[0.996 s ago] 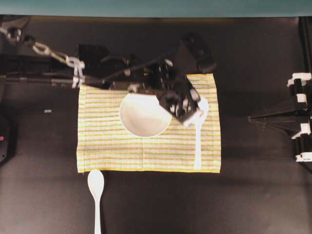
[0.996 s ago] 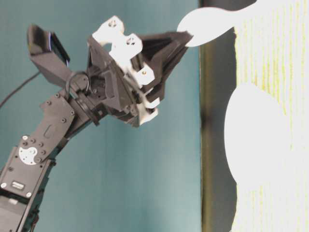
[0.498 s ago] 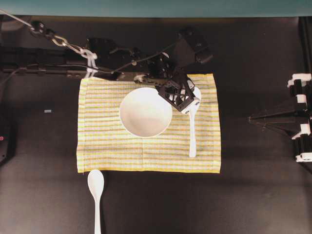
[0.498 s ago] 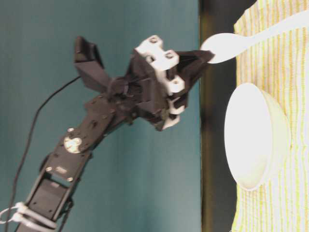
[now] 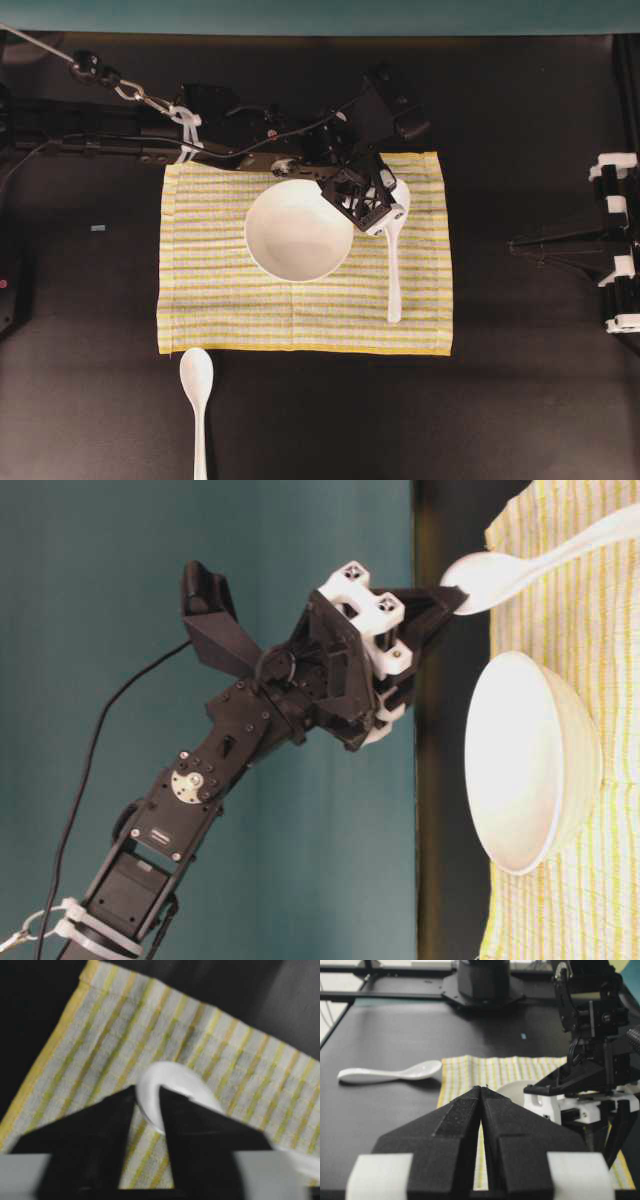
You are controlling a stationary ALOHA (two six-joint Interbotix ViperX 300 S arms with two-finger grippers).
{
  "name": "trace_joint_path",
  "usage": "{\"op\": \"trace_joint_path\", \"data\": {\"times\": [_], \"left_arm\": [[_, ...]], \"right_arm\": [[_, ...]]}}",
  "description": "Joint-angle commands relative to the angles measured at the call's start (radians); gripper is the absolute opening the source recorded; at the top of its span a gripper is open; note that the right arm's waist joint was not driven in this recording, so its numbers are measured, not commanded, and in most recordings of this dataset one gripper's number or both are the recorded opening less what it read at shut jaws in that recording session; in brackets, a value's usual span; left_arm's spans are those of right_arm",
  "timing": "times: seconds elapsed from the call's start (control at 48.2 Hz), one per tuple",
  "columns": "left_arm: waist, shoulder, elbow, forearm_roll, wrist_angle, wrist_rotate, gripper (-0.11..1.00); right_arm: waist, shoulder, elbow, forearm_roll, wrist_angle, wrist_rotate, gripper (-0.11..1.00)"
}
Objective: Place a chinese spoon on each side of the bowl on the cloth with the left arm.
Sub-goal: 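Lower the spoon onto the cloth right of the bowl and release, then move the left gripper to the left white spoon below the cloth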
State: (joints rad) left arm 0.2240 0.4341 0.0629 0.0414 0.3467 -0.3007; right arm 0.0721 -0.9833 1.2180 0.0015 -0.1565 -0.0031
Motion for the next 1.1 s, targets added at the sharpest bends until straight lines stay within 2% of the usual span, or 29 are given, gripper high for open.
{"op": "trace_joint_path", "data": {"times": [0.0, 0.145, 0.208, 0.249, 0.457, 0.602, 0.809, 0.955, 1.079], "left_arm": [[0.003, -0.005, 0.002, 0.003, -0.009, 0.002, 0.3], [0.002, -0.008, 0.008, 0.003, -0.009, 0.002, 0.67], [0.002, -0.009, 0.011, 0.003, -0.012, 0.002, 0.8], [0.002, -0.009, 0.011, 0.003, -0.015, 0.003, 0.84], [-0.031, -0.109, 0.028, 0.003, 0.017, 0.008, 0.82], [-0.095, -0.252, 0.107, 0.003, 0.048, 0.037, 0.82], [-0.216, -0.494, 0.357, 0.003, 0.018, 0.02, 0.82], [-0.302, -0.586, 0.546, 0.003, -0.015, -0.054, 0.82], [-0.36, -0.624, 0.666, 0.003, -0.021, -0.124, 0.82]], "right_arm": [[0.0, 0.005, -0.006, 0.002, -0.003, 0.003, -0.01], [0.0, 0.006, -0.006, 0.002, -0.003, 0.003, -0.01], [0.0, 0.005, -0.006, 0.002, -0.003, 0.003, -0.01], [0.0, 0.006, -0.006, 0.002, -0.006, 0.003, -0.01], [0.0, 0.005, -0.006, 0.002, -0.005, 0.003, -0.01], [0.0, 0.003, -0.006, 0.002, -0.005, 0.005, -0.01], [0.0, -0.003, -0.006, 0.002, -0.003, 0.003, -0.01], [0.0, -0.005, -0.002, 0.002, -0.003, 0.005, -0.01], [0.0, -0.005, 0.002, 0.002, -0.003, 0.003, -0.01]]}}
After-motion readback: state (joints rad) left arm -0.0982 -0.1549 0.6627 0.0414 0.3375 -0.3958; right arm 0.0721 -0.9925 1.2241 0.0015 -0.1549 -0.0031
